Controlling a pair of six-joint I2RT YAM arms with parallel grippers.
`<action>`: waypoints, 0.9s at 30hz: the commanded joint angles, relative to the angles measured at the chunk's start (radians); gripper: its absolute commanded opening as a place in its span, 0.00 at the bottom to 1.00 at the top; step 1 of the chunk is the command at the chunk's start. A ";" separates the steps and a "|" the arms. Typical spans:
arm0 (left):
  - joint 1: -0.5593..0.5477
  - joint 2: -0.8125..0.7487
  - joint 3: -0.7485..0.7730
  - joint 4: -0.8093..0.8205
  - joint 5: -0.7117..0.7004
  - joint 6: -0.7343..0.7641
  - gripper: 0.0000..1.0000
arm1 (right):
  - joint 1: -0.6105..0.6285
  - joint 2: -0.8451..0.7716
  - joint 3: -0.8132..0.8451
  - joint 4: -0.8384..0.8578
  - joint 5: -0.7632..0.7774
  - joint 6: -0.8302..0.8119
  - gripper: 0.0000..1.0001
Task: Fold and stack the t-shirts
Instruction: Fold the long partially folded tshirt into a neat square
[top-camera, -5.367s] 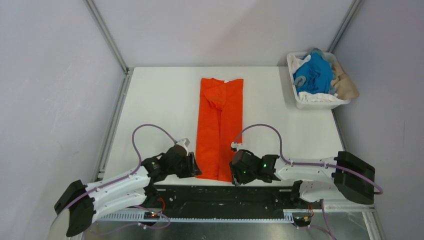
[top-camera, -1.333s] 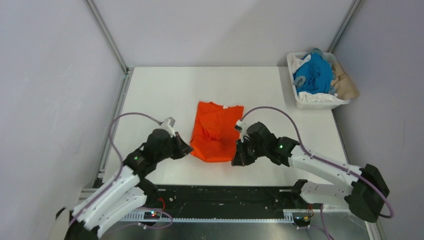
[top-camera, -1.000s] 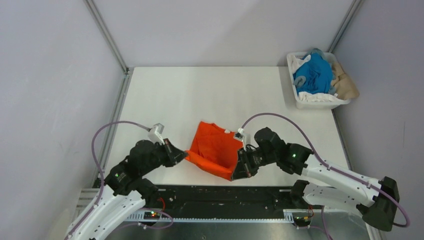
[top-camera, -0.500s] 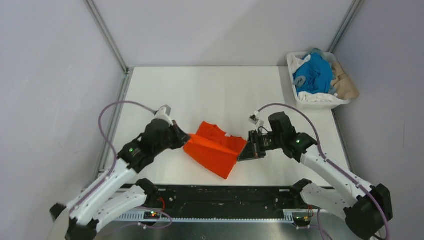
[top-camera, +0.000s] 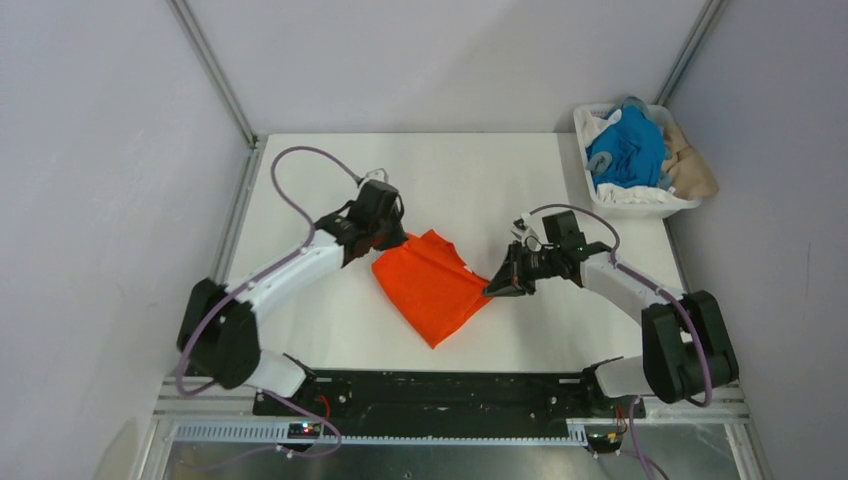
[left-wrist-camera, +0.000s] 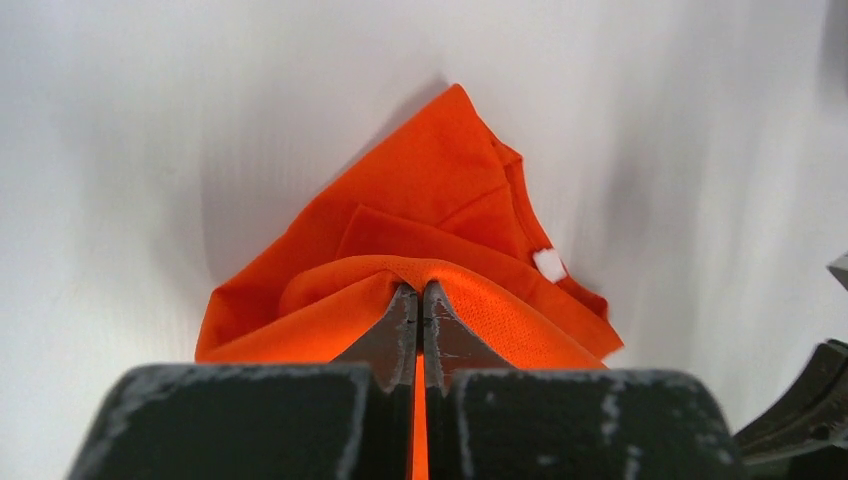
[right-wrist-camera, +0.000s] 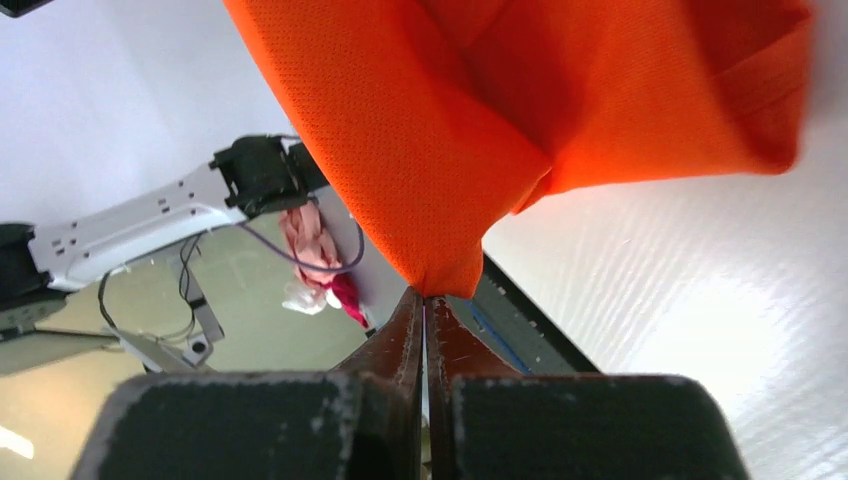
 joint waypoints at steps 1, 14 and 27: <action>0.027 0.162 0.101 0.043 0.000 0.045 0.00 | -0.048 0.065 0.001 0.036 -0.010 -0.020 0.00; 0.032 0.511 0.373 0.064 0.157 0.062 0.03 | -0.105 0.071 -0.101 0.160 0.046 0.117 0.06; 0.033 0.524 0.469 0.072 0.304 0.130 0.99 | -0.169 -0.027 -0.114 0.141 0.123 0.049 0.62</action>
